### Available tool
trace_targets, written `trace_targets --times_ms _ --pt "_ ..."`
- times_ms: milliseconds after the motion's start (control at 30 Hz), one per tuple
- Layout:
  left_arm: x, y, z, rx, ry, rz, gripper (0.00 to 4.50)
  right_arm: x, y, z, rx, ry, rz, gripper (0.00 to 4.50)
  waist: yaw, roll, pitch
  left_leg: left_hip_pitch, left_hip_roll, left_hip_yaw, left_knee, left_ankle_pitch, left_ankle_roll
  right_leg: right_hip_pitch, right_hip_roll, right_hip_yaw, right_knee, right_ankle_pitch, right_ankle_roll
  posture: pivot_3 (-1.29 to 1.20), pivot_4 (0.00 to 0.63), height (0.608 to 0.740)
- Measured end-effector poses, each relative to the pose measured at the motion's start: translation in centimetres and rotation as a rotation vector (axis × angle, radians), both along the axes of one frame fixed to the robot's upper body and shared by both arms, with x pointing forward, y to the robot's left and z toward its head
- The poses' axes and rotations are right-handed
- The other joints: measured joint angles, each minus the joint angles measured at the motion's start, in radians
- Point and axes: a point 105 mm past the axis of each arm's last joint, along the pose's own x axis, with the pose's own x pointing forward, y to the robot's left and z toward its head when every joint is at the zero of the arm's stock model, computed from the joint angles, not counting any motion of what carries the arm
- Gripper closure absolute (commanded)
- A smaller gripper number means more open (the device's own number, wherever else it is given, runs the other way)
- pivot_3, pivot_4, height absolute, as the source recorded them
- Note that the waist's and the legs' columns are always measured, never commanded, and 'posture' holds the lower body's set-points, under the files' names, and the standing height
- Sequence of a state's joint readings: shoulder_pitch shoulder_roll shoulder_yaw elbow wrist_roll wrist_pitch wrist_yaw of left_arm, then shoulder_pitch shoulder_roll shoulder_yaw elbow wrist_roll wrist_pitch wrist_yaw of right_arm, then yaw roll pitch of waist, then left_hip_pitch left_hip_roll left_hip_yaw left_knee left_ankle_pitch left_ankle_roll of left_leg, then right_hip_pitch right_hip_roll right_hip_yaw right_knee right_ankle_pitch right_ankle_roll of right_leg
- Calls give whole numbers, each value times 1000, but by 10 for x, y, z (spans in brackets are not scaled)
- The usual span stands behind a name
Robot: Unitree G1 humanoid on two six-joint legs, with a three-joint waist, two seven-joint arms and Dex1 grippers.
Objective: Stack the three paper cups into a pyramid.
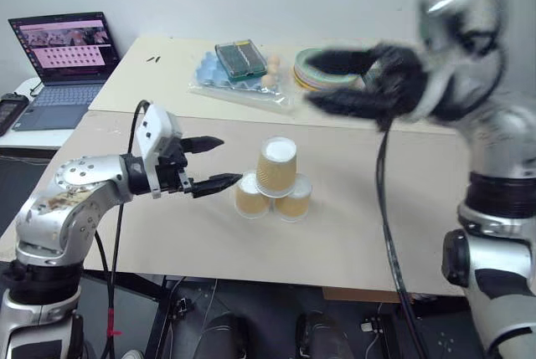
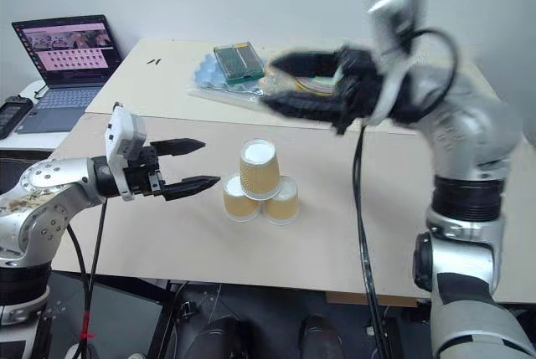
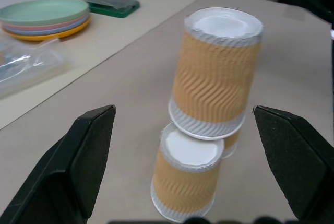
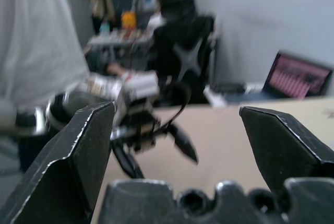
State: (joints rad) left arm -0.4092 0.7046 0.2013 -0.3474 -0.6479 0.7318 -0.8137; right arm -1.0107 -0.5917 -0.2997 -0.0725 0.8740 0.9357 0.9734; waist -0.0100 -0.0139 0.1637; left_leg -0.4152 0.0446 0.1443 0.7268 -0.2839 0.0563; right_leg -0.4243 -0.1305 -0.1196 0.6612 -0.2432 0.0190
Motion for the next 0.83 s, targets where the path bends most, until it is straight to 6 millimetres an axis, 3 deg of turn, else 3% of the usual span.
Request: trace_targets --times_ms 67,133,167,233,267,367,567,733,833 --pt "12 20 -8 -67 11 163 0 19 -22 -5 59 48 -200 41 0 -2 -1 2 0 0 0 0 0 1 -1 0 -3 0 0 0 150 706" --pt "20 40 -24 -88 47 314 0 46 -44 -34 15 131 -454 41 -1 -3 -2 2 0 1 0 0 0 1 -1 1 -3 0 0 0 150 706" --pt "25 52 -33 -111 60 416 0 67 -63 -66 -58 216 -652 41 -1 -3 -2 2 -1 2 0 0 0 0 -2 1 -3 0 0 0 150 706" --pt "31 66 -42 -148 63 537 0 88 -90 -114 -184 310 -897 41 3 -3 -2 1 -1 2 0 0 0 -1 -2 1 -2 0 0 0 150 706" --pt "35 78 -47 -177 55 636 0 95 -113 -153 -285 382 -1065 41 7 -3 -1 -1 -1 2 0 0 0 -2 -2 1 -2 0 0 0 150 706" --pt "41 100 -56 -201 22 827 0 95 -145 -198 -380 406 -1281 41 10 -2 -1 -1 -1 3 -1 0 -1 -4 -1 1 1 0 0 0 150 706" --pt "56 123 -78 -228 -18 1080 0 96 -158 -208 -303 252 -1477 41 -2 -2 -1 0 -1 3 0 1 -1 -1 -1 1 -3 0 0 0 150 706" --pt "70 139 -92 -230 -47 1191 0 89 -160 -247 -220 300 -1535 41 -2 -2 -1 0 -1 3 0 1 -1 -1 -1 1 -2 0 0 0 150 706" --pt "71 142 -92 -226 -78 1205 0 89 -163 -256 -220 318 -1548 41 -3 -2 -1 0 -1 3 0 1 -1 -1 -1 1 -1 0 0 0 150 706"
